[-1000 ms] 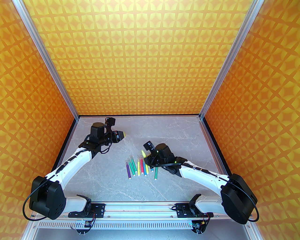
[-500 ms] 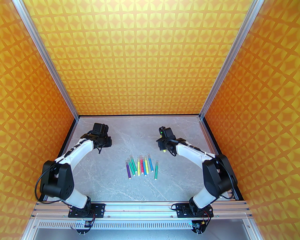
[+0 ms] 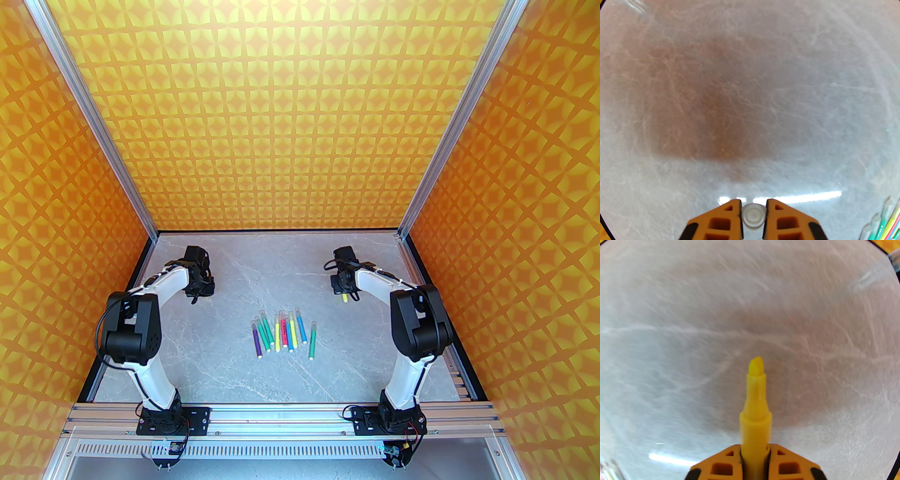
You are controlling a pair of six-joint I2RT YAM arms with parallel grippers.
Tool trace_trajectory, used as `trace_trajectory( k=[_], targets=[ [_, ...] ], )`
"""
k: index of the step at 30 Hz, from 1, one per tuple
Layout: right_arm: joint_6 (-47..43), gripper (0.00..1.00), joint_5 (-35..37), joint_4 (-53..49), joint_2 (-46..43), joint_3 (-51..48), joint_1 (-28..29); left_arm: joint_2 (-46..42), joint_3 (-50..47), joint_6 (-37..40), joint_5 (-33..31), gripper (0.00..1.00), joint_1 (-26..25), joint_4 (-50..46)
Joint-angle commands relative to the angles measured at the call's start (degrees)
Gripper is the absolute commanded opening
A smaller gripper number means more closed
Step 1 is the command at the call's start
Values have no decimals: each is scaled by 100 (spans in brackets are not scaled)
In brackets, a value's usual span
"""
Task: Open the pen caps
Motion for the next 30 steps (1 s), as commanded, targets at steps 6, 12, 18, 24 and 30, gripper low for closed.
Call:
trace_trajectory(
  k=[6,12,18,24,30],
  targets=[
    [-54,5,127,-318,387,380,-77,513,437,160,-79,0,46,-176],
    [-50,8,111,-441,533,476,-109,744,548,171,-78,4,58,-221],
    [-42,14,84,-516,581,496,-118,812,558,171,-79,10,55,-207],
    [-39,19,49,-555,581,472,-125,809,566,197,-76,18,68,-196],
    [-39,22,14,-602,569,485,-123,778,509,215,-79,26,69,-180]
  ],
)
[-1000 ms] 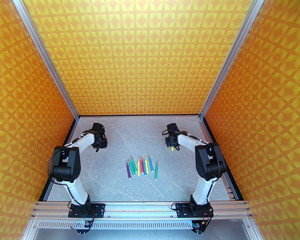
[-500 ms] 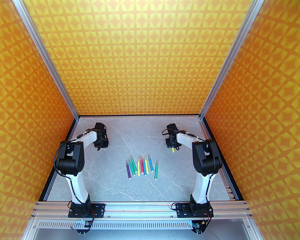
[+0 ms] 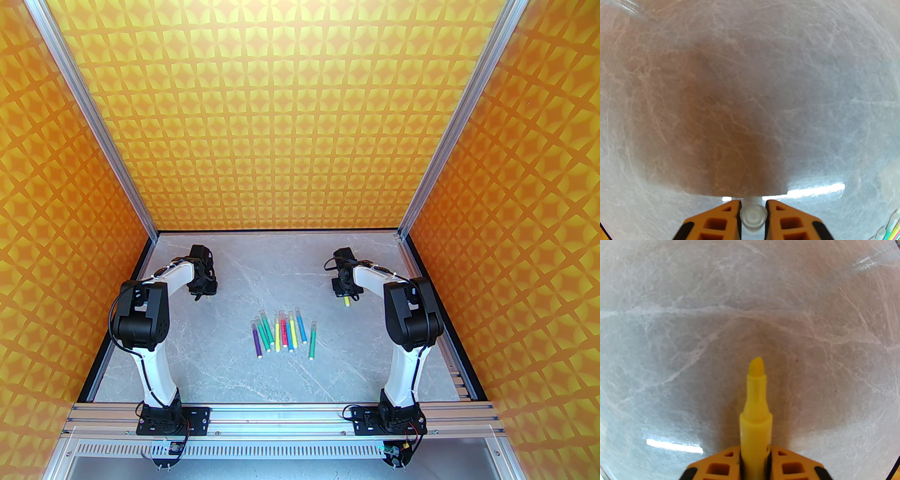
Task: Open the pen caps
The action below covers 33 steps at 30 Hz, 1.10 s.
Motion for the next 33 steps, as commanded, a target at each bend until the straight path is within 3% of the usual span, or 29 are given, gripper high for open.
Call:
trace_trajectory(
  k=[1,11,15,20,26,33],
  targets=[
    [-26,22,-1,-165,88,131,-35,137,17,88,-75,26,46,-108],
    [-44,27,25,-280,-16,169,-40,94,1,71,-47,34,47,-24],
    [-44,32,-30,-316,-222,98,-39,-84,-73,40,-34,41,47,46],
    [-101,34,-309,-407,-765,-48,-33,-604,-392,27,147,58,47,296],
    [58,39,-713,-560,-1463,-323,108,-1215,-813,-13,418,63,31,495],
    [370,46,-928,-714,-2215,-820,758,-2303,-1939,-149,1132,68,4,1303]
  ],
)
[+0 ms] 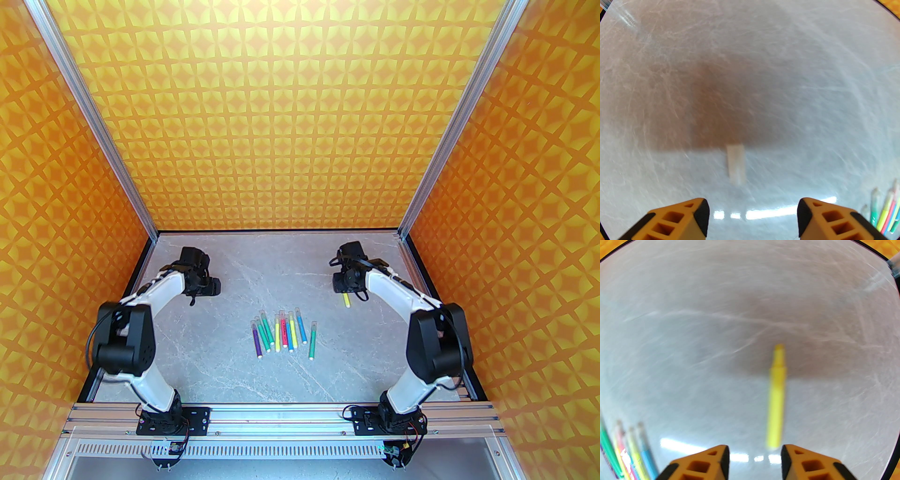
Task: Open the pen caps
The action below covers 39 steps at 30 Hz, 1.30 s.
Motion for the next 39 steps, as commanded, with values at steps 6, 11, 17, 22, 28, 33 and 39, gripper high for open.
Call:
trace_trajectory(
  k=[6,11,17,22,28,33,39],
  targets=[
    [836,48,-172,-483,-788,-689,803,-1541,-1501,-349,1124,72,-110,1562],
    [1537,48,-61,-541,-1115,-1063,1265,-2116,-1882,-346,1157,74,-345,2043],
    [2289,48,101,-532,-1229,-1507,1807,-2453,-2127,-286,1348,78,-437,2426],
    [2696,47,102,-602,-1197,-1690,2161,-2574,-2233,-250,1366,79,-441,2548],
    [3040,46,100,-550,-981,-1743,2491,-2681,-2334,-248,1367,79,-446,2652],
    [3225,44,-67,-344,-795,-1787,2601,-2700,-2376,-198,1367,79,-450,2663],
    [3343,44,-256,-73,-533,-1884,2654,-2724,-2426,-173,1374,80,-447,2688]
  ],
)
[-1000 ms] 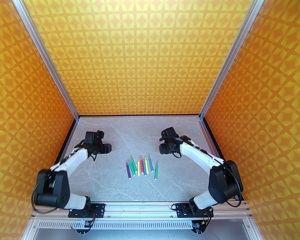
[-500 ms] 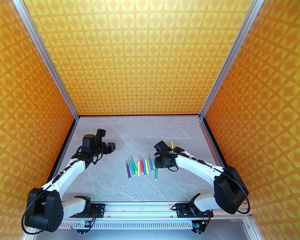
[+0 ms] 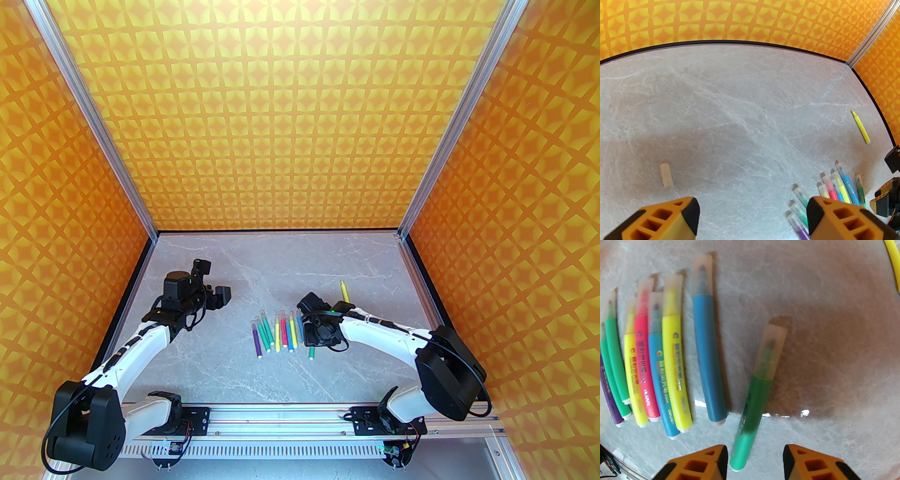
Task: Open the pen caps
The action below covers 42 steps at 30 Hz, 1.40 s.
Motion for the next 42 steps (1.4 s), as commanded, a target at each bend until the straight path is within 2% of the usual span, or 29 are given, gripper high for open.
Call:
trace_trajectory(
  k=[1,17,27,37,42],
  targets=[
    [173,44,-142,251,212,-75,52,-127,-85,111,144,80,-28,128],
    [-142,38,80,-85,1055,349,58,-163,-162,156,229,81,-51,218],
    [-283,29,254,-254,1487,610,60,-222,-198,174,226,82,-54,227],
    [-354,21,263,-249,1520,627,60,-277,-250,179,230,82,-54,262],
    [-450,11,394,-358,1313,639,61,-356,-320,153,227,83,-54,314]
  ],
)
